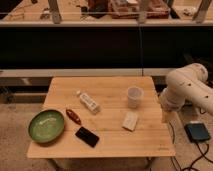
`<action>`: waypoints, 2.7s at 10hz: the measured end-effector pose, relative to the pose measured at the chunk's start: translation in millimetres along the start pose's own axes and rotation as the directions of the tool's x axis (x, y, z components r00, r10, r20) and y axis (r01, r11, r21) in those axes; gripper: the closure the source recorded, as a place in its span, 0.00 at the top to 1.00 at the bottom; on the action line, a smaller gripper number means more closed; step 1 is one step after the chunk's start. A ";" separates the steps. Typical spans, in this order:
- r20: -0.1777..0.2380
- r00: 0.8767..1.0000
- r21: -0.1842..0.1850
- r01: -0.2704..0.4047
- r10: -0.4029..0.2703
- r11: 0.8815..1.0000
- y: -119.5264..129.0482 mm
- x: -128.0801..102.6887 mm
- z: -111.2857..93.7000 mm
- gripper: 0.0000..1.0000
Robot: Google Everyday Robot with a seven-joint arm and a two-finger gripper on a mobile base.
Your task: Pick up the ceramic cup
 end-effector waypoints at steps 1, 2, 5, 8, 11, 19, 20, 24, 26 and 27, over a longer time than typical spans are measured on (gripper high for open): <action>0.000 1.000 0.000 0.000 0.000 1.000 0.0 0.0 0.0 0.65; 0.000 1.000 0.000 0.000 0.000 1.000 0.0 0.0 0.0 0.65; 0.000 1.000 0.000 0.000 0.000 1.000 0.0 0.0 0.0 0.65; 0.000 1.000 0.000 0.000 0.000 1.000 0.0 0.0 0.0 0.65; 0.000 1.000 0.000 0.000 0.000 1.000 0.0 0.0 0.0 0.65; 0.017 0.990 0.068 0.135 -0.136 0.989 -54.8 -30.1 -21.1 0.65; 0.018 0.989 0.074 0.145 -0.147 0.987 -61.8 -32.2 -22.2 0.65; 0.058 0.958 0.119 0.271 -0.279 0.955 -89.2 -48.3 -33.0 0.65; 0.067 0.939 0.131 0.326 -0.337 0.936 -98.1 -53.4 -37.6 0.65; 0.073 0.925 0.137 0.362 -0.374 0.922 -101.8 -52.9 -41.4 0.65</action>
